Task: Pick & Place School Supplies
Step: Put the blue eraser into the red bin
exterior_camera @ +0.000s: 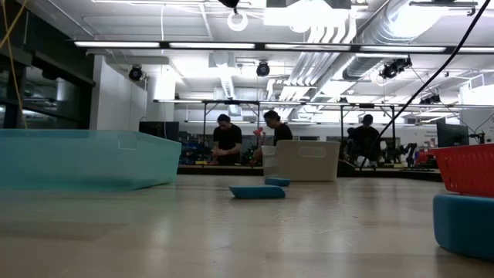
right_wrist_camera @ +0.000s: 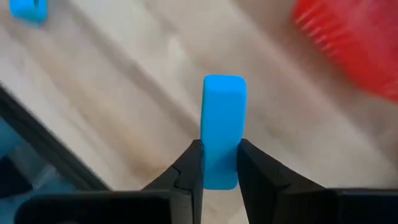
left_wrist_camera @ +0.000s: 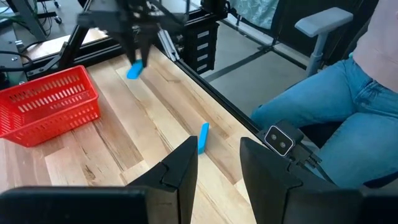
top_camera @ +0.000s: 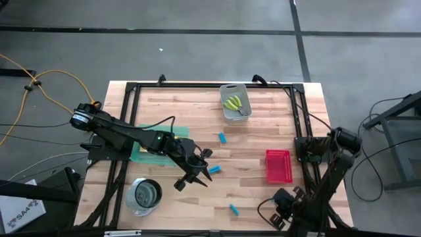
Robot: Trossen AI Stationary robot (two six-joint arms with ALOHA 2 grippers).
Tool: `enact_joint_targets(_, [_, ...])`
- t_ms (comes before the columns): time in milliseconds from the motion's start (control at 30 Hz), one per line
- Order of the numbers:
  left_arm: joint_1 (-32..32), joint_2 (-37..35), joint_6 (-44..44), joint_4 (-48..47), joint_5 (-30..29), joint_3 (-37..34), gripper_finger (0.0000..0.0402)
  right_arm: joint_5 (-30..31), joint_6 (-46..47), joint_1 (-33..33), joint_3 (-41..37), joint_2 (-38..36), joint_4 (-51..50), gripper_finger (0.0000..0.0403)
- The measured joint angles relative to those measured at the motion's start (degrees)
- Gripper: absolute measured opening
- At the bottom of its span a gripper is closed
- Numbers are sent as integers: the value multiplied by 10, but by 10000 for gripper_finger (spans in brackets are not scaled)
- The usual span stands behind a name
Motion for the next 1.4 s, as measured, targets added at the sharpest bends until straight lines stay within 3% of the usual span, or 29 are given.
enact_joint_targets(367, [0,0,0,-1,0,0,115,13,28,-92,1,-84,-161,69])
enact_joint_targets(800, [0,0,-14,-34,0,0,115,5,17,-178,-16,-109,-207,70])
enact_joint_targets(1167, [0,0,-9,-63,0,0,115,-2,83,-179,-240,-275,-41,70])
enact_joint_targets(1400, [0,0,-8,-62,0,0,115,-1,96,-202,-342,-321,65,70])
